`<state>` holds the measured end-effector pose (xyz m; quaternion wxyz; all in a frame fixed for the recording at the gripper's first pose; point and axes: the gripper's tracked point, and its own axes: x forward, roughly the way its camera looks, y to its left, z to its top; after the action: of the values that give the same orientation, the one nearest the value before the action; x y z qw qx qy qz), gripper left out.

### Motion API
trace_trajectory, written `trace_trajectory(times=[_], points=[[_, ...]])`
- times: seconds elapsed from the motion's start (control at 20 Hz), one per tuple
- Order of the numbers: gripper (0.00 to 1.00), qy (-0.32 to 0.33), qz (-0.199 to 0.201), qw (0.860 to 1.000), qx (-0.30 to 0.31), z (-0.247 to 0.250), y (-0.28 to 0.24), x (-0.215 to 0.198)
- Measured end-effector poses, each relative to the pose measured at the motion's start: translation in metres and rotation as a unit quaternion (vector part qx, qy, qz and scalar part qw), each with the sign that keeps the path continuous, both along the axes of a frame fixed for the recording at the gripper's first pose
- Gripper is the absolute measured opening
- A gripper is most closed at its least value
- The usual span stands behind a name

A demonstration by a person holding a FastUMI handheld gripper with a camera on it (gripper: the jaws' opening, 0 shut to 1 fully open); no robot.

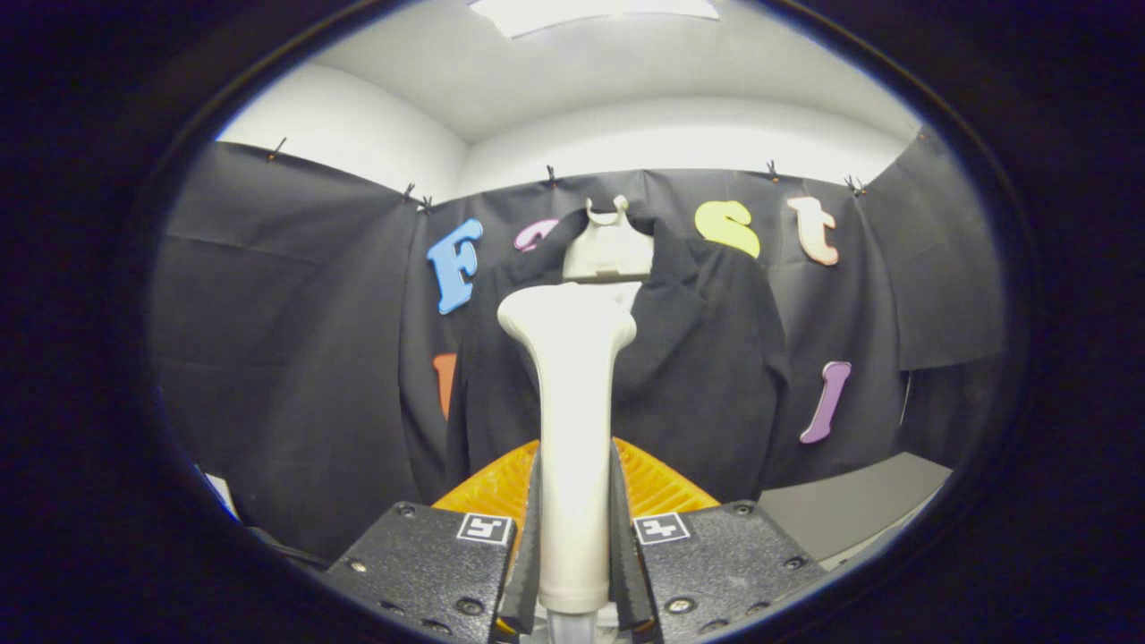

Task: Iron the clothes twice with a garment steamer, once on the left side and once on the right side.

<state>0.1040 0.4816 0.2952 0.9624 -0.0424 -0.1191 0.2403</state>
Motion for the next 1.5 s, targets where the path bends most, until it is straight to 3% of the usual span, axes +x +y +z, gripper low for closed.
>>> trace_trajectory(times=[0.25, 0.45, 0.65, 1.05, 1.5], points=[[0.37, -0.072, 0.007, 0.997, 0.015, 0.063, 0.035, 0.0], [0.36, -0.104, 0.018, 0.994, 0.02, 0.087, 0.07, 0.002], [0.36, -0.127, -0.006, 0.992, 0.014, 0.1, 0.088, 0.018], [0.36, -0.111, -0.057, 0.992, -0.011, 0.073, 0.104, 0.055], [0.36, -0.104, -0.073, 0.991, -0.038, 0.023, 0.104, 0.048]])
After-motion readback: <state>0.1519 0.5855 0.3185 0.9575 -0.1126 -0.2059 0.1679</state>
